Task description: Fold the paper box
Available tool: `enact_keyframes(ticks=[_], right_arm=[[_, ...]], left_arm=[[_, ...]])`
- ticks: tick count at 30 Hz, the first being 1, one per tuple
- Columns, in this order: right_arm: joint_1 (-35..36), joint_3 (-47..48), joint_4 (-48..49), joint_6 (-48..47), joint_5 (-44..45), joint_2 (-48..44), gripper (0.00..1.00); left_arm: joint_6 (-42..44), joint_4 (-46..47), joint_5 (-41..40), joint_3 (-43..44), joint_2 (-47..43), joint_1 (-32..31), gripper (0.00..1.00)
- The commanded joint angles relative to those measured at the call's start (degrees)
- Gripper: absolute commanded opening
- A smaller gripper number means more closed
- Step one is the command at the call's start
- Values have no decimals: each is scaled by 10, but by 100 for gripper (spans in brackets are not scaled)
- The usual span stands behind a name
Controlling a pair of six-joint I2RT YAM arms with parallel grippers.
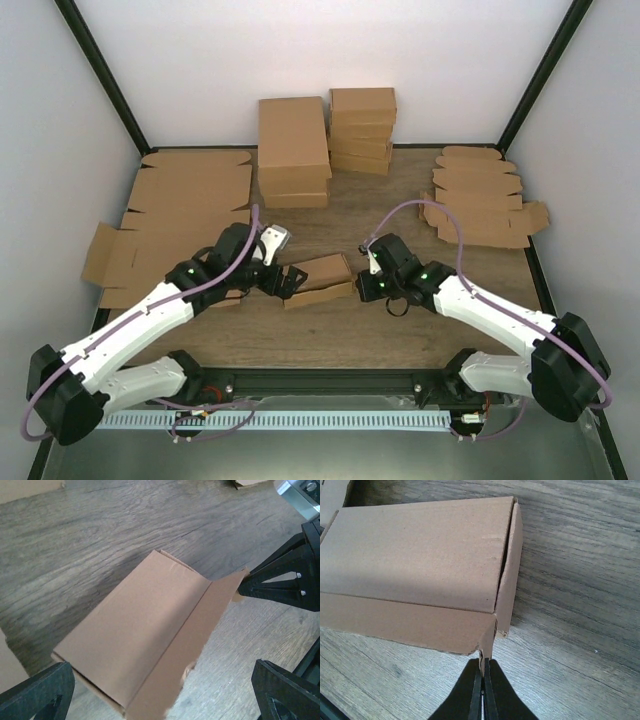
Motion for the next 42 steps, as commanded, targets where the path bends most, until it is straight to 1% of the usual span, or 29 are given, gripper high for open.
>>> enact_keyframes(ticks=[1, 4, 8, 13, 15, 17, 20, 22, 26, 27, 28, 29, 32, 34, 36, 38, 41, 42], right_arm=[[4, 1, 10, -9, -1, -8, 2], [4, 2, 10, -10, -1, -7, 2], [4, 8, 6, -10, 2, -2, 2], [4, 14, 6, -11, 12, 3, 2], [4, 14, 12, -10, 10, 2, 2], [4, 18, 15, -6, 10, -1, 2], [4, 37, -1, 4, 15, -4, 2], [4, 64, -40, 10, 17, 4, 2], [3, 118, -114, 24, 2, 15, 2], [4, 127, -129, 27, 0, 13, 2], [4, 134, -143, 31, -3, 8, 2], [4, 142, -157, 34, -6, 4, 2], [3, 167, -206, 41, -15, -1, 2], [3, 182, -236, 42, -31, 2, 2], [4, 189, -252, 43, -37, 3, 2], [4, 182, -245, 46, -27, -7, 2], [4, 165, -223, 47, -23, -12, 2], [3, 155, -211, 45, -26, -13, 1]], left_arm=[[93, 32, 30, 1, 32, -3, 100], [142, 18, 38, 23, 79, -3, 100], [158, 43, 98, 30, 115, -7, 100], [168, 59, 89, 20, 129, -21, 100], [165, 56, 80, 23, 130, -23, 98], [151, 52, 54, 28, 120, -24, 97], [112, 54, 19, 34, 70, -23, 99], [78, 47, 4, 39, 33, -23, 100], [41, 14, -19, 46, -26, -22, 100], [22, 7, -36, 44, -35, -21, 100], [-18, -4, -72, 40, -42, -16, 100], [-41, -21, -81, 40, -39, 4, 100], [-74, -49, -24, 47, -7, 86, 100], [-90, -26, 7, 31, -14, 120, 100], [-102, -4, 21, 20, -23, 147, 99], [-97, -2, 46, 22, -18, 163, 98], [-60, 0, 114, 12, -15, 162, 100], [-57, -2, 119, 2, -20, 162, 100]])
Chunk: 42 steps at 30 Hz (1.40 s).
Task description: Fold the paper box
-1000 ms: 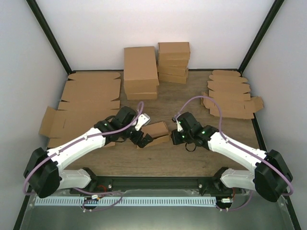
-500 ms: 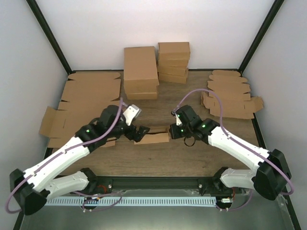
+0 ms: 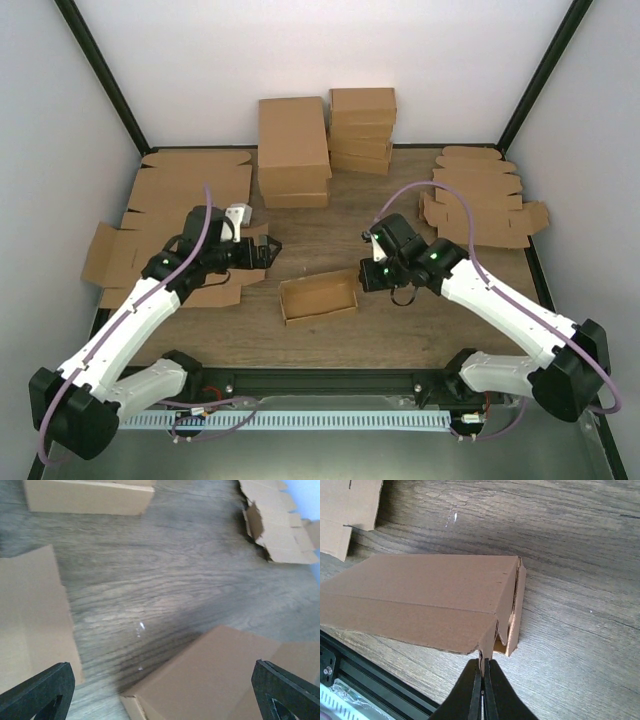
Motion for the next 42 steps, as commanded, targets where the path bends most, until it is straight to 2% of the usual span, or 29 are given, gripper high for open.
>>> enact_keyframes(ticks=[1, 5, 11, 13, 15, 19, 25, 29, 32, 36, 40, 42], right_arm=[[4, -19, 20, 9, -9, -19, 1], [4, -83, 79, 10, -24, -34, 2], [4, -133, 107, 18, -40, -42, 2], [4, -134, 108, 20, -32, -43, 4], [4, -134, 112, 18, -35, -36, 5], [4, -133, 122, 15, -62, -29, 6], [4, -111, 109, 12, -56, -47, 25], [4, -120, 128, 9, -52, -57, 50], [4, -121, 142, 9, -71, -62, 63], [4, -102, 127, 6, -74, -68, 70], [4, -84, 102, 9, -48, -84, 87], [3, -76, 99, 13, -41, -88, 90]], left_arm=[[15, 11, 79, -32, -16, 1, 100], [-28, 26, 83, -90, -50, -5, 99], [-115, 57, 99, -136, -66, -14, 90], [-131, 66, 91, -156, -75, -13, 90], [-142, 69, 65, -163, -85, -13, 96], [-169, 88, 53, -164, -91, -10, 96], [-177, 100, 57, -167, -69, -8, 94], [-194, 109, 50, -173, -81, -7, 94], [-211, 111, 48, -177, -92, -7, 94], [-238, 77, 28, -163, -96, -5, 95], [-239, 18, -1, -130, -110, -4, 100], [-244, -7, -13, -116, -120, -5, 100]])
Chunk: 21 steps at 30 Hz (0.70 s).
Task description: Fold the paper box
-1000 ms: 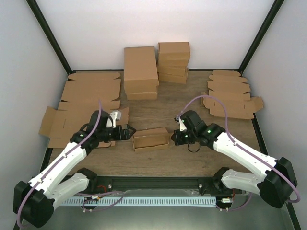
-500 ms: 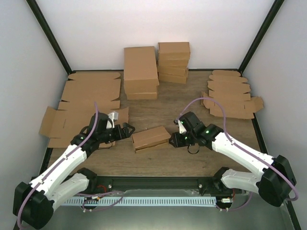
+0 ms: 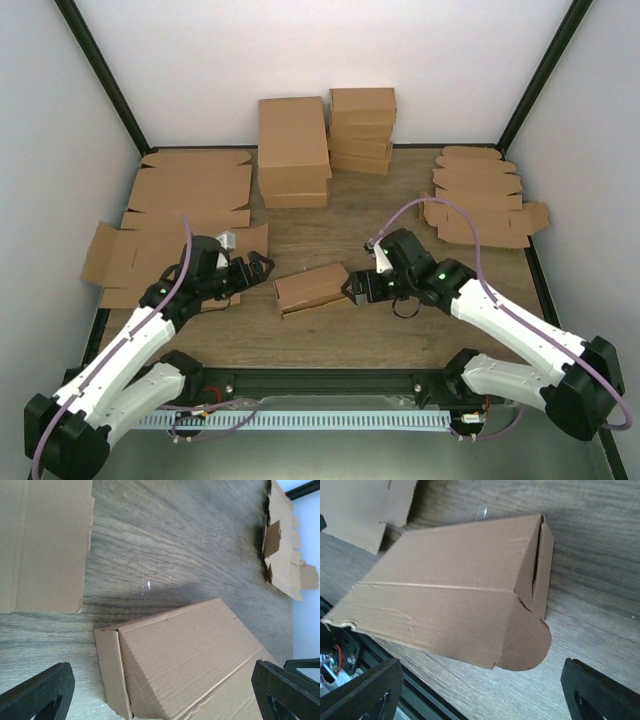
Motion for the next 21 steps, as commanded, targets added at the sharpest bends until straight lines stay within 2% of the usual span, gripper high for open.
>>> enact_keyframes(ticks=[1, 5, 9, 14, 21], right_arm=[[2, 47, -17, 6, 21, -18, 91], [-11, 78, -21, 5, 7, 25, 92], [-42, 98, 2, -3, -39, 66, 88], [-82, 107, 31, -9, -94, 113, 84], [-87, 100, 68, 12, -127, 163, 78]], left_arm=[[-14, -56, -28, 40, -28, 2, 100], [-33, -34, 38, 29, -32, 3, 100], [-86, 35, 113, -12, -31, 2, 98], [-123, 92, 144, -51, -23, 1, 94], [-151, 148, 170, -78, 8, -7, 89]])
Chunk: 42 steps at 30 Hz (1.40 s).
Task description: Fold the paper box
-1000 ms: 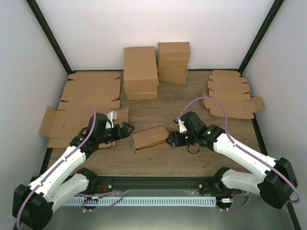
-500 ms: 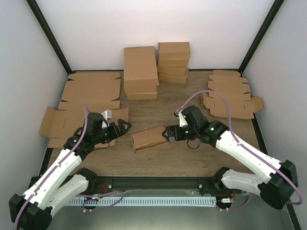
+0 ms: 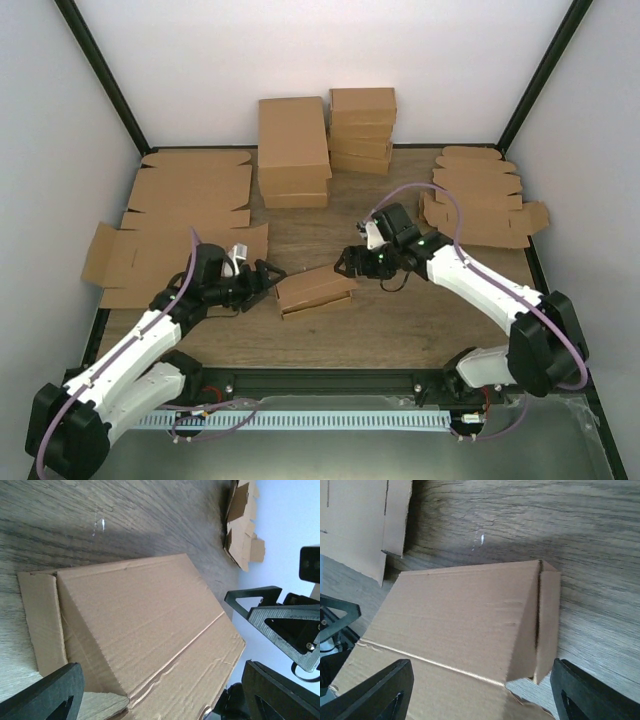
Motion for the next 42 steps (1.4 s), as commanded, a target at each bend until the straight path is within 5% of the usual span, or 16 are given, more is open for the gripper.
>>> enact_keyframes(ticks=[1, 35, 42], right_arm=[[-3, 15, 44, 19, -45, 17, 77], [-2, -78, 158, 88, -115, 50, 70], [-2, -79, 124, 63, -51, 43, 67]], left_arm=[[-29, 58, 28, -15, 9, -6, 88], [-63, 152, 25, -76, 78, -38, 60], [-22, 98, 9, -58, 81, -38, 58]])
